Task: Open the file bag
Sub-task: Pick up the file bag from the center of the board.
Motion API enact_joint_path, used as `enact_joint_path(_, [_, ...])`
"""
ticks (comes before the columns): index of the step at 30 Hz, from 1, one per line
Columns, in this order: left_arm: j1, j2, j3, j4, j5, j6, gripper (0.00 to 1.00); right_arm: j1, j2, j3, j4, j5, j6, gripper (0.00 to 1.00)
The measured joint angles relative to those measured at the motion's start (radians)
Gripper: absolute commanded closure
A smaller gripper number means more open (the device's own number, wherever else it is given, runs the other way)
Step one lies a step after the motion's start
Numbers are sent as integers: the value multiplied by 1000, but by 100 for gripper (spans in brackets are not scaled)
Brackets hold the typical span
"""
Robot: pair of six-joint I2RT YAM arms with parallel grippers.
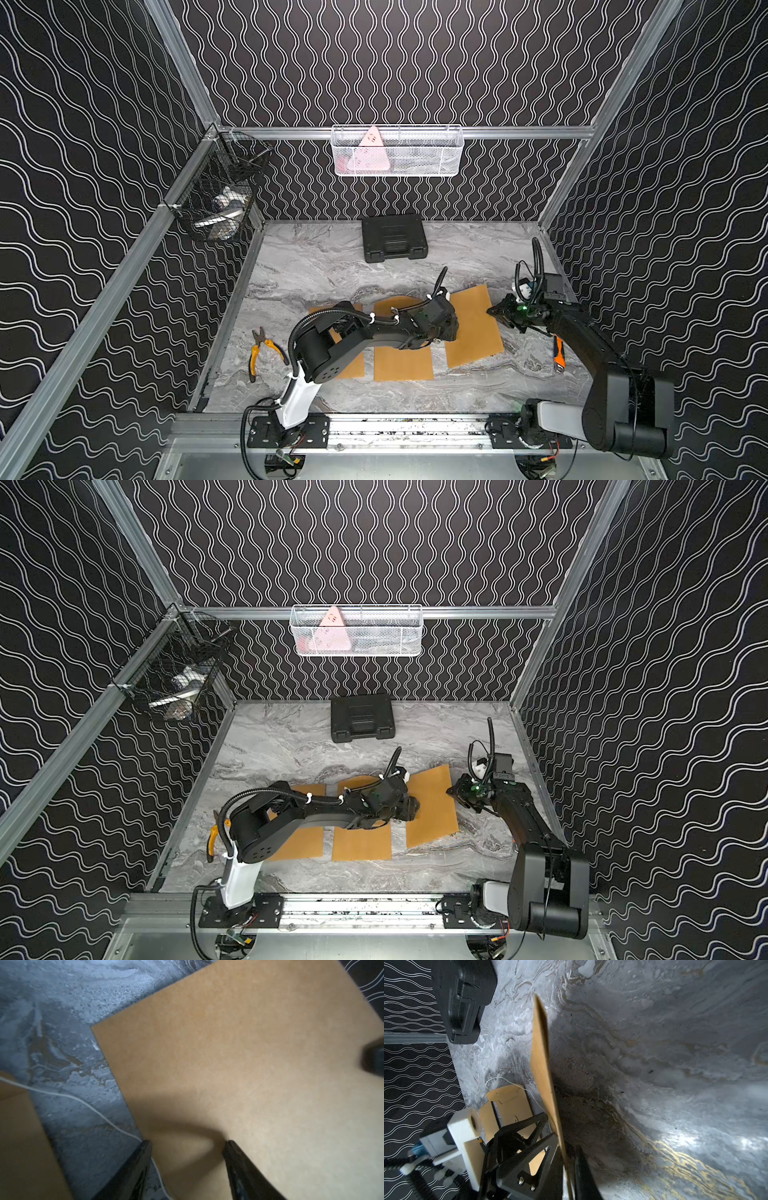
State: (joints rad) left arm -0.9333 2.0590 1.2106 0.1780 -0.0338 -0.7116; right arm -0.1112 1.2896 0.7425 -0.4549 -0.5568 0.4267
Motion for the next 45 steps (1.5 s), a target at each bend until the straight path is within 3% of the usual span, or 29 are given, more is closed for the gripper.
enact_joint_path(8, [26, -51, 36, -65, 60, 1, 32, 1, -83, 39, -49, 13, -5, 100])
enact_joint_path(18, [102, -208, 64, -91, 127, 7, 26, 1, -195, 93, -92, 19, -27, 100])
enact_joint_path(32, [286, -356, -155, 14, 344, -40, 26, 9, -281, 95, 36, -150, 60, 100])
enact_joint_path(37, [325, -361, -205, 112, 418, -89, 27, 75, -266, 116, 105, -189, 110, 100])
enact_joint_path(45, [367, -367, -257, 301, 500, -196, 31, 274, -192, 174, 176, -146, 135, 100])
